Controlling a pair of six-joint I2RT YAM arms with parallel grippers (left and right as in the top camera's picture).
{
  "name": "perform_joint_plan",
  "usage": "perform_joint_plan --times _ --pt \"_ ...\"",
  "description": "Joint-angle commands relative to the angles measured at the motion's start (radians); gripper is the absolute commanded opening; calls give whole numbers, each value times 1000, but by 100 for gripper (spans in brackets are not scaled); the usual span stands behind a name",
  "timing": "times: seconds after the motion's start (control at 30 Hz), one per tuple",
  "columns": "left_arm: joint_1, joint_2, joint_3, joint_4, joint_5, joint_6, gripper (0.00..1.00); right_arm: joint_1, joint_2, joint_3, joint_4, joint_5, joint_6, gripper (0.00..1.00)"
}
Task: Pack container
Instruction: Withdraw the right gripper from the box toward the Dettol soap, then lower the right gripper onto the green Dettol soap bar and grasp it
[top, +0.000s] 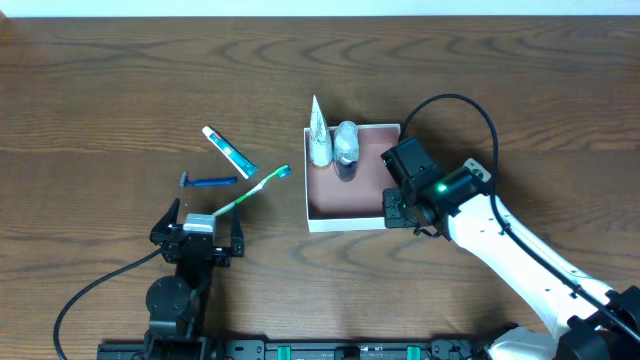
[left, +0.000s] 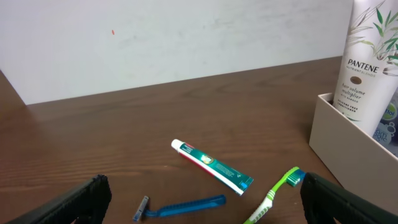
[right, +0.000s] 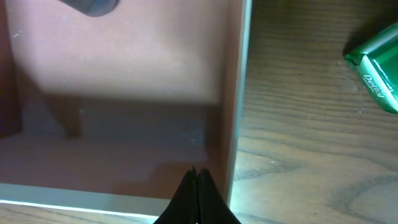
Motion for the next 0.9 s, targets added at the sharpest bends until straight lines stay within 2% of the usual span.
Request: perform_joint_plan --times 0.0,0.1,0.17,0.33,0.4,0.5,0.6,0.7,0.87 --pt "-2 -1 -19 -35 -8 13 98 4 1 10 19 31 21 1" --pt "-2 -1 -19 -35 -8 13 98 -5 -11 46 26 50 11 1" --pt "-2 -1 -19 -35 -8 13 98 -17 -29 104 5 69 -2 7" --pt "-2 -1 -19 -35 -8 13 98 -75 -70 256 -102 137 -24 44" --pt "-2 -1 -19 -35 -8 13 98 -112 -74 288 -135 144 -24 52" --pt "-2 -1 -19 -35 -8 13 98 -190 -75 303 -172 133 -23 73" --pt "-2 -1 -19 -35 -8 13 98 -290 -74 298 -193 83 -11 85" --pt "-2 -1 -19 -35 -8 13 98 -379 -74 278 -195 64 33 91" --pt "-2 -1 -19 -35 -8 13 98 -489 -60 217 -168 61 60 91"
